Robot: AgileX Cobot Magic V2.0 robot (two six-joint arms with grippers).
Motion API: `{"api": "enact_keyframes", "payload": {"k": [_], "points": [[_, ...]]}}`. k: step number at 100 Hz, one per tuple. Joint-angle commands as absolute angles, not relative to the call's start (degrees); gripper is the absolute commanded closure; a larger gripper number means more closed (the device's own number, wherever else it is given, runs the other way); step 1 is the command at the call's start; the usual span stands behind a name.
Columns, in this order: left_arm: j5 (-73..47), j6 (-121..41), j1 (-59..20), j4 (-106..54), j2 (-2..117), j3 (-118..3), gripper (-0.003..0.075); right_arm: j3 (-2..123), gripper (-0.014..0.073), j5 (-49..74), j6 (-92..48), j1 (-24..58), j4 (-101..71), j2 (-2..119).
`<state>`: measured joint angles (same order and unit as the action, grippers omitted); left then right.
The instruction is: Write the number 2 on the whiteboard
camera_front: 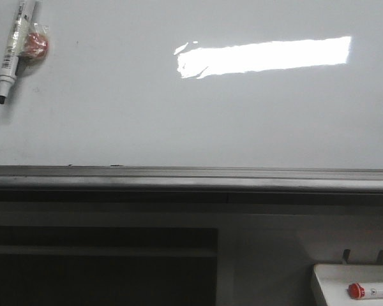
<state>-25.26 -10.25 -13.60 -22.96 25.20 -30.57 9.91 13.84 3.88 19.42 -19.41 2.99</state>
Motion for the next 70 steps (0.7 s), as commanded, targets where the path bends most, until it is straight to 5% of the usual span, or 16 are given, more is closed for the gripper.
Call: {"api": "enact_keyframes", "payload": {"k": [1, 17, 58, 70], "points": [[-23.6, -10.5, -13.9, -23.7, 33.3, -35.1, 0.0252, 12.0, 0.0323, 11.3, 2.9, 19.0, -19.3, 5.5], [-22.7, -13.3, -16.3, -23.7, 45.6, -39.0, 0.0316, 12.0, 0.0323, 11.8, 2.7, 19.0, -19.3, 5.9], [-15.8, -13.5, -22.2, -23.8, 65.3, -45.9, 0.0328, 12.0, 0.0323, 12.0, 2.6, 19.0, -19.2, 5.9], [-14.1, -13.5, -22.2, -23.8, 67.5, -45.9, 0.0393, 12.0, 0.0323, 12.0, 2.6, 19.0, -19.2, 5.9]]}}
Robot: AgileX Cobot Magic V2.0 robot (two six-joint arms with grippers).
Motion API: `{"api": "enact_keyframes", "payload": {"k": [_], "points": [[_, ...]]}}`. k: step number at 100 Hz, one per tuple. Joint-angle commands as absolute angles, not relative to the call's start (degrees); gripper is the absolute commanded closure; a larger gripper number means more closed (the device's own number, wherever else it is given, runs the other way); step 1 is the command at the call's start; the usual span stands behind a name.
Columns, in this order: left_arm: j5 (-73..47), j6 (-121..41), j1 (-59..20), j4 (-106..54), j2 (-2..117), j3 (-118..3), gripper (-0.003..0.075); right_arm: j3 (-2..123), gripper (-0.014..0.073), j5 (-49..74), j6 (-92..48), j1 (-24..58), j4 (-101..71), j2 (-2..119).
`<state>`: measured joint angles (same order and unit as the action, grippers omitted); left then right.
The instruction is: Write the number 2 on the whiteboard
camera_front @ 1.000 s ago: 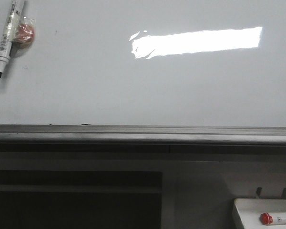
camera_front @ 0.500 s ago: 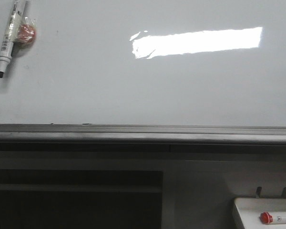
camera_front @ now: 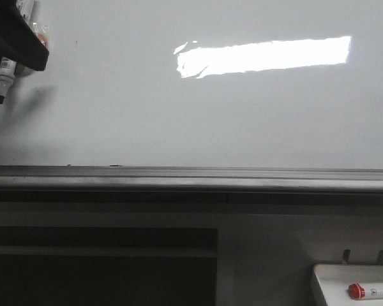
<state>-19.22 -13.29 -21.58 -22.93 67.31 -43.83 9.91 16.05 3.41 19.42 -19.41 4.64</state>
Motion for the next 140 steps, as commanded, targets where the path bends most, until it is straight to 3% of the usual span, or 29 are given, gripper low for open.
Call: {"api": "enact_keyframes", "payload": {"k": [1, 14, 26, 51, 71, 89, 115, 140], "points": [[-14.1, -13.5, -22.2, -23.8, 67.6, -45.9, 0.0398, 12.0, 0.0323, 12.0, 2.6, 19.0, -19.2, 5.9], [-10.6, -13.5, -22.2, -24.4, 68.6, -45.9, 0.0543, 12.0, 0.0323, 12.2, 2.6, 19.0, -19.2, 5.9], [-8.9, -13.5, -22.2, -24.4, 68.6, -45.9, 0.0741, 12.0, 0.0323, 12.4, 2.6, 19.0, -19.2, 5.9], [-18.8, -18.4, -26.4, -25.4, 65.1, -50.6, 0.0741, 18.0, 0.0323, 13.5, 0.5, 19.1, -19.2, 6.4], [-34.1, -50.9, -40.8, -25.3, 60.6, -57.0, 0.0741, 36.5, 0.0323, 26.4, -16.5, 22.7, -19.2, 18.6], [-32.9, -60.6, -52.4, -21.8, 60.4, -57.8, 0.0741, 50.3, 0.0314, 39.9, -28.4, 28.2, -21.2, 33.6], [-31.6, -60.6, -53.8, -21.1, 60.6, -57.8, 0.0741, 55.2, 0.016, 41.2, -34.0, 39.1, -26.8, 46.2], [-31.6, -60.6, -53.8, -21.1, 60.6, -57.8, 0.0741, 55.2, 0.0151, 28.9, -34.0, 47.2, -26.8, 50.7]]}}
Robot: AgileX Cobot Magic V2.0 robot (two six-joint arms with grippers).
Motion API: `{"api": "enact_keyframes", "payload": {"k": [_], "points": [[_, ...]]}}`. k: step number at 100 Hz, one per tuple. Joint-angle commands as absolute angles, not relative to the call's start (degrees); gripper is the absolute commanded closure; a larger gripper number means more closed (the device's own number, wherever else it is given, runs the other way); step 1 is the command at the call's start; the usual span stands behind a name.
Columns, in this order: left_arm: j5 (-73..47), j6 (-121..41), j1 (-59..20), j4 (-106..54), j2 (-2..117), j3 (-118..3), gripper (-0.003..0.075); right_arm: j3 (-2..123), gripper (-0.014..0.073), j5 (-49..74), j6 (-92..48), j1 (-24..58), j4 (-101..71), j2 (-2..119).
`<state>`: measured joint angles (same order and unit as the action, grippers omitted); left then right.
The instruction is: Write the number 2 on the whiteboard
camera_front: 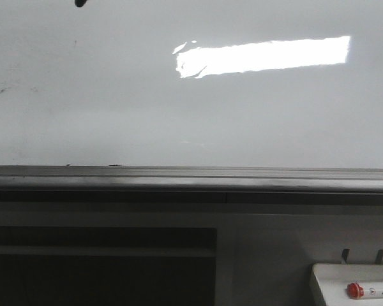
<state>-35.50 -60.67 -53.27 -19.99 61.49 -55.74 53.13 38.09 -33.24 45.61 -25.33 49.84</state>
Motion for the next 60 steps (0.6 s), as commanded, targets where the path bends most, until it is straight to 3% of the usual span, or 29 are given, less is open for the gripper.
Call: {"api": "enact_keyframes", "payload": {"k": [1, 44, 50, 60], "points": [[-31.6, -60.6, -53.8, -21.1, 60.6, -57.8, 0.0741, 55.2, 0.0151, 28.1, -34.0, 47.3, -26.8, 50.8], [-31.6, -60.6, -53.8, -22.0, 60.6, -57.8, 0.0741, 55.2, 0.0155, 25.4, -34.0, 47.7, -27.5, 58.1], [-31.6, -60.6, -53.8, -22.0, 60.6, -57.8, 0.0741, 55.2, 0.019, 25.4, -34.0, 47.7, -27.9, 59.1], [-31.6, -60.6, -53.8, -22.0, 60.6, -57.8, 0.0741, 55.2, 0.0325, 25.4, -34.0, 47.7, -28.3, 60.1]]}}
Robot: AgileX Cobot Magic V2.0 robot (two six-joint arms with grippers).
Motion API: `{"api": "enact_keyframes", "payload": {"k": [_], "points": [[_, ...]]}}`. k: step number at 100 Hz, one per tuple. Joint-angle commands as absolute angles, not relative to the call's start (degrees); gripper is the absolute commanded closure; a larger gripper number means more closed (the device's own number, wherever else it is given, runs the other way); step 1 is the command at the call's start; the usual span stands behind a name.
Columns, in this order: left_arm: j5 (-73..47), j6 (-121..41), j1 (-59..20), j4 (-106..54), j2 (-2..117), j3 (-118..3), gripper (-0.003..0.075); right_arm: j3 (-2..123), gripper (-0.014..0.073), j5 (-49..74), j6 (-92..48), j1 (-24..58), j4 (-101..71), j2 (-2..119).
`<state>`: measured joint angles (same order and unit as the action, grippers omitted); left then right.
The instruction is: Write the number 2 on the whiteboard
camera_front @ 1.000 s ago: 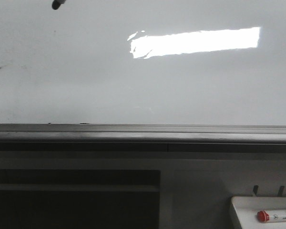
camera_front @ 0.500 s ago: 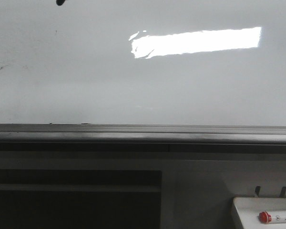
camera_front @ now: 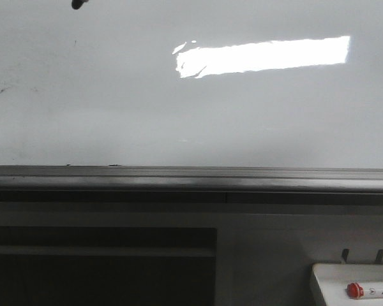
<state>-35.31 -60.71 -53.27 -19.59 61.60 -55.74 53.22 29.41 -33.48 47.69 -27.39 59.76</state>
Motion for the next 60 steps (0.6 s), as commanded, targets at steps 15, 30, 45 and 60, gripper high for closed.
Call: {"api": "enact_keyframes", "payload": {"k": [15, 30, 45, 60], "points": [[-31.6, -60.5, -53.8, -22.0, 60.7, -57.8, 0.0741, 55.2, 0.0557, 24.2, -34.0, 47.7, -28.7, 60.3], [-31.5, -60.5, -53.8, -22.0, 60.7, -57.8, 0.074, 55.2, 0.0673, 22.6, -34.0, 47.7, -28.8, 60.3], [-29.6, -59.3, -53.8, -23.7, 60.7, -57.8, 0.0628, 55.2, 0.0672, 21.8, -34.0, 47.7, -28.8, 60.3], [-27.2, -55.0, -53.8, -26.6, 58.6, -57.8, 0.027, 55.2, 0.0672, 20.4, -34.0, 47.7, -28.8, 60.3]]}}
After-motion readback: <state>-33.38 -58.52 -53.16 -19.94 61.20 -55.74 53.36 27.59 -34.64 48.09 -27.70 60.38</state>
